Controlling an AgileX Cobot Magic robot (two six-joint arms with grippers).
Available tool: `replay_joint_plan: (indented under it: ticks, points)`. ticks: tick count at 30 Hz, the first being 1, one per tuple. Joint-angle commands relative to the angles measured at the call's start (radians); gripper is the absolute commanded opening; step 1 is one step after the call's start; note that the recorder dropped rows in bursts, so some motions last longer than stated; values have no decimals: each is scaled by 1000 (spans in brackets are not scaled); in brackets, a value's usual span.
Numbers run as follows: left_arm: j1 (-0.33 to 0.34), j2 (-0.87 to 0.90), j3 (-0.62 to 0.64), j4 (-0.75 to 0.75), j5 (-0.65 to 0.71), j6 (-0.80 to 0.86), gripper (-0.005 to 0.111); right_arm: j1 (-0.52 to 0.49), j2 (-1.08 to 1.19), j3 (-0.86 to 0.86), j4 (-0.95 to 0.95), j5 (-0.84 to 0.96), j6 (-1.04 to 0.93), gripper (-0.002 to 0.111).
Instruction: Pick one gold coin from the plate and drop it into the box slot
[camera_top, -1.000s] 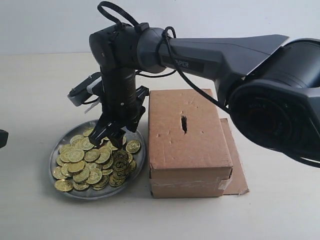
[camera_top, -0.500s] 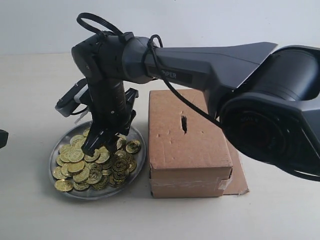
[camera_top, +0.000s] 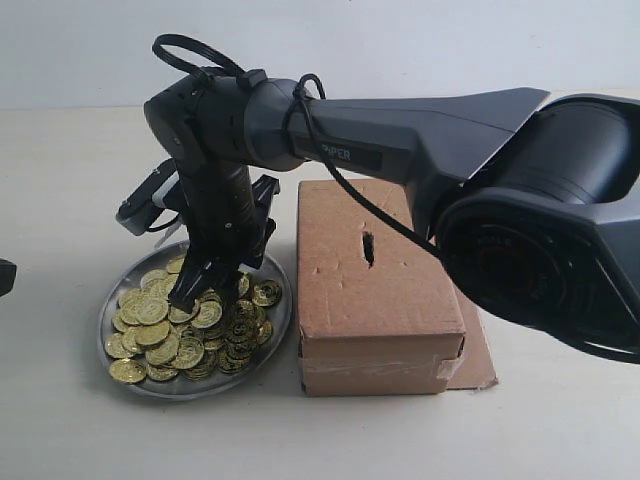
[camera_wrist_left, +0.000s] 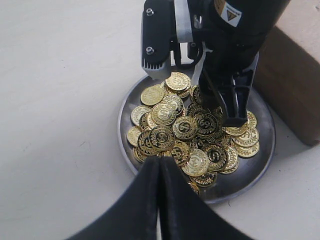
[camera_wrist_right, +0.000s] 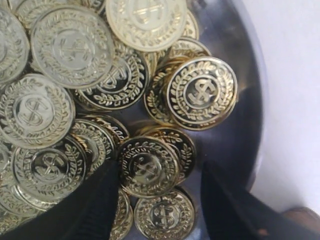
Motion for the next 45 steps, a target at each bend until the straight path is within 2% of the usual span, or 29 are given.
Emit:
replay_joint_plan:
  ticks: [1,28,45]
  points:
    - [-6,2,-8,-8,-3,-2,0,-1,0,-4,2,-11,4,49]
    - [-6,2,-8,-8,-3,-6,0,15,23,-4,15,-10,-2,49]
    - [-6,2,-8,-10,-3,-6,0,-26,23,-4,80,-4,-1,49]
